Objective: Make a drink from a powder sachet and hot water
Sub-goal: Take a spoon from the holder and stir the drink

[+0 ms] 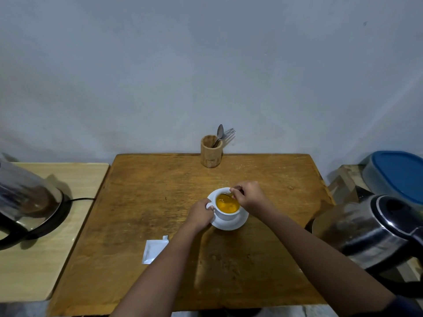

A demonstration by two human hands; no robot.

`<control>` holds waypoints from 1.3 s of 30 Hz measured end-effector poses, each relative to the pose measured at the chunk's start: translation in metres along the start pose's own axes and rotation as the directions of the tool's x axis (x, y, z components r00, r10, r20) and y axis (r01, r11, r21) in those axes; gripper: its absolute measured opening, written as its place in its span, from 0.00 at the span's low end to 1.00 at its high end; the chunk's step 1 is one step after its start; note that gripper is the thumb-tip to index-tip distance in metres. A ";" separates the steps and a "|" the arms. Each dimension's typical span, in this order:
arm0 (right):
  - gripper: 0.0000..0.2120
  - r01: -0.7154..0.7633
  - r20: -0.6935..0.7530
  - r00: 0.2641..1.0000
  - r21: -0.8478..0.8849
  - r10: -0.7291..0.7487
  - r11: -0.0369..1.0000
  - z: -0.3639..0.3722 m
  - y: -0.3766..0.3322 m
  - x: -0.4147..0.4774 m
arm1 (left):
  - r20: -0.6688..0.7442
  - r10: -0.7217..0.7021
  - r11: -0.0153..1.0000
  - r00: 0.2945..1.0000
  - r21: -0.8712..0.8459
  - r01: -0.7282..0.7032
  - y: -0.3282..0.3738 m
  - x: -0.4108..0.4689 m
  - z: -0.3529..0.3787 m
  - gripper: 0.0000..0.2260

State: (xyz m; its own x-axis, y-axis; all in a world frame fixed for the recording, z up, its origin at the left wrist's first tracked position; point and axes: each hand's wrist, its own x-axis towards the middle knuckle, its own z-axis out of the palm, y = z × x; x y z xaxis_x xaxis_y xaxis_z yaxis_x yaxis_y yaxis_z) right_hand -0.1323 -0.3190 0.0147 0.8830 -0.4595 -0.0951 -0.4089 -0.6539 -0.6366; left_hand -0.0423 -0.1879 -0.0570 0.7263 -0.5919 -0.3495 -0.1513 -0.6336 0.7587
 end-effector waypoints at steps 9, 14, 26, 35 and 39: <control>0.13 0.139 0.196 0.976 -0.226 -0.095 0.964 -0.017 -0.007 -0.009 | 0.008 0.000 1.000 1.000 0.024 0.000 0.000 0.001 -0.001 0.12; 0.14 0.213 0.253 0.954 -0.189 -0.162 0.958 -0.009 -0.007 -0.011 | 0.003 -0.009 1.000 1.000 0.010 0.009 -0.001 0.001 0.000 0.11; 0.13 0.288 0.297 0.931 -0.237 -0.213 0.928 -0.003 -0.009 -0.008 | 0.015 -0.021 1.000 1.000 -0.003 0.021 0.001 0.000 -0.002 0.11; 0.14 0.211 0.330 0.940 -0.369 -0.084 0.905 -0.016 -0.008 -0.011 | 0.031 -0.022 1.000 0.999 0.023 0.021 0.001 0.001 -0.003 0.12; 0.12 0.086 0.261 0.965 -0.312 -0.002 0.946 -0.020 -0.012 -0.007 | 0.046 -0.026 0.999 0.999 0.028 0.025 0.001 0.001 -0.004 0.13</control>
State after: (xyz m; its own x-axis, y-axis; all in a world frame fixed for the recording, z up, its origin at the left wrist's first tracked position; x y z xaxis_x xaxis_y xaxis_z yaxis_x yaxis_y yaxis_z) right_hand -0.1384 -0.3203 0.0383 0.9133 -0.2858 -0.2903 -0.3828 -0.8459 -0.3713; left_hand -0.0390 -0.1871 -0.0542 0.6982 -0.5974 -0.3944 -0.1520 -0.6621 0.7338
